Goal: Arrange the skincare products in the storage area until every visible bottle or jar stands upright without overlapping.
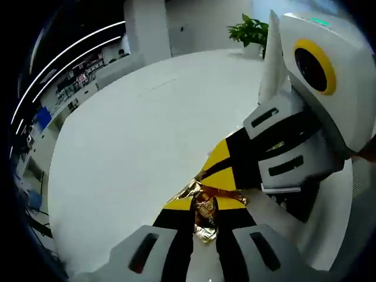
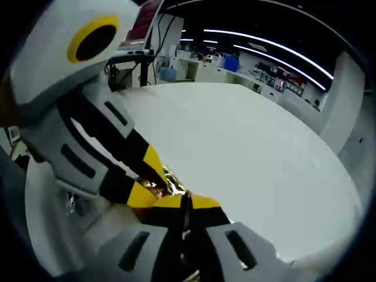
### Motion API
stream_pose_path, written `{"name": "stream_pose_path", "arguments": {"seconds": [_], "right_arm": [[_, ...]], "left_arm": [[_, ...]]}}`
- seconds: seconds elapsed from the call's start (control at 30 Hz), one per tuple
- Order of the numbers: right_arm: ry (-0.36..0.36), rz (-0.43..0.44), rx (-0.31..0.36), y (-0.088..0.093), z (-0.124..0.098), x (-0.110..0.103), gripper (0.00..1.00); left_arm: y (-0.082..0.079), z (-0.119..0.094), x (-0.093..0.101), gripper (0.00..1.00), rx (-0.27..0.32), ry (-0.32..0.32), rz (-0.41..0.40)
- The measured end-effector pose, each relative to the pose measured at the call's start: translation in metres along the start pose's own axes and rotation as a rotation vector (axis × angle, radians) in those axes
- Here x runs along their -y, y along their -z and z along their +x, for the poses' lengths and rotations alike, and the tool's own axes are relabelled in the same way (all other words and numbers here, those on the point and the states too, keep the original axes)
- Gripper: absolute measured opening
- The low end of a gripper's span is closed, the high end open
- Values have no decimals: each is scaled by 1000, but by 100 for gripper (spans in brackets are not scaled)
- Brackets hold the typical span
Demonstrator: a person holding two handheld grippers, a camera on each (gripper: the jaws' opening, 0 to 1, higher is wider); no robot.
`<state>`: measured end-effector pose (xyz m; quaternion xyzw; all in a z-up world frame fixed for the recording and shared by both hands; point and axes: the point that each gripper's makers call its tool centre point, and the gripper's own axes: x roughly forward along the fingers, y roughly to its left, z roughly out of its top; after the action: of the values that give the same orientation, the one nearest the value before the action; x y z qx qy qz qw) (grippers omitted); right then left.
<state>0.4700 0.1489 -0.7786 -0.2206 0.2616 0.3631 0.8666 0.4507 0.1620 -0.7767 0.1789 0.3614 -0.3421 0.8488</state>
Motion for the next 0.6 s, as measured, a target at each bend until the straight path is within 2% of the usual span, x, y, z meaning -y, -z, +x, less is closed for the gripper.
{"name": "stream_pose_path", "arguments": {"seconds": [0.13,0.23,0.3,0.33,0.37,0.47,0.53,0.6], "right_arm": [[6,-15,14,-2,-6,2,16],[12,-44,59,-12,-17,4,15],[-5,-32,76,-15,-23,2,19],[-17,-26,72,-14,-25,0,24],[5,-36,57,-11,-28,2,26],[-7,-50,63,-8,-37,-1,27],[-13,-45,62,-5,-44,-5,32],[-15,-77,58,-1,-52,-10,36]], "left_arm": [[1,0,-2,9,-4,5,-20],[0,0,-1,9,-3,1,-24],[0,0,-1,9,-4,-4,-21],[-1,0,-1,9,-6,-6,-19],[0,-1,-1,9,-10,-7,-15],[0,0,-1,9,-15,-10,-9],[-1,-1,-1,9,-21,-10,-1],[-2,-1,-1,10,-30,-11,12]]}}
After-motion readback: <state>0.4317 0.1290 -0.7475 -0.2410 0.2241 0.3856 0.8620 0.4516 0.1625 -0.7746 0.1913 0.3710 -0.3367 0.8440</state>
